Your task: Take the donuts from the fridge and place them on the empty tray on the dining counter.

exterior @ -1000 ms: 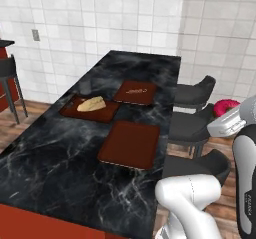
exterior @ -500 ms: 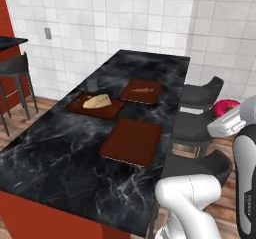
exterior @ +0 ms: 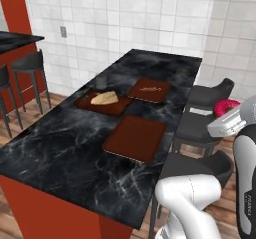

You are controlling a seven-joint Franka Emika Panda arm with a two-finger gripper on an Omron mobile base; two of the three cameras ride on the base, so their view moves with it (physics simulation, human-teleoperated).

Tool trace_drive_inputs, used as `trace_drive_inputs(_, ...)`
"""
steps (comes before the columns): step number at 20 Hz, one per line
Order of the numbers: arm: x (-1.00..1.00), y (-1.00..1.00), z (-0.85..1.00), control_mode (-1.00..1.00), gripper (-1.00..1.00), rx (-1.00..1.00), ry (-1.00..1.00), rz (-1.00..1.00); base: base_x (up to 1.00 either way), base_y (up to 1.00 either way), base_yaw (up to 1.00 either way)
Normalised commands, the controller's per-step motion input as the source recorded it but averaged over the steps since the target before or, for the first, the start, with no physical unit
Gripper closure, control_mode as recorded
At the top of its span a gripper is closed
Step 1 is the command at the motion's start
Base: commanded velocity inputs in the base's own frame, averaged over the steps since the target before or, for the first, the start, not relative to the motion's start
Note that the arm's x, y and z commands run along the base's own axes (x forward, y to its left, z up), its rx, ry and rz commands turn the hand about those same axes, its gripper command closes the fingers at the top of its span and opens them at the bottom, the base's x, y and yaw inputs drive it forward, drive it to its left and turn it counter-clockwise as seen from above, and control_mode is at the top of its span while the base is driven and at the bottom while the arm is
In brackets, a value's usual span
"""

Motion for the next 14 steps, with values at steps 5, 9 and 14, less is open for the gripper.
trace_drive_inputs(5, 0.0, 0.0, 0.0, 1.0, 1.0, 0.0, 0.0, 0.0, 0.73, 0.1, 0.26)
trace_drive_inputs(9, 0.69, 0.03, -0.08, -1.0, 1.0, 0.01, 0.05, 0.06, 0.14, 0.0, 0.0)
trace_drive_inputs(14, 0.98, 0.35, -0.32, -1.0, 1.0, 0.0, 0.26, 0.2, 0.0, 0.0, 0.0)
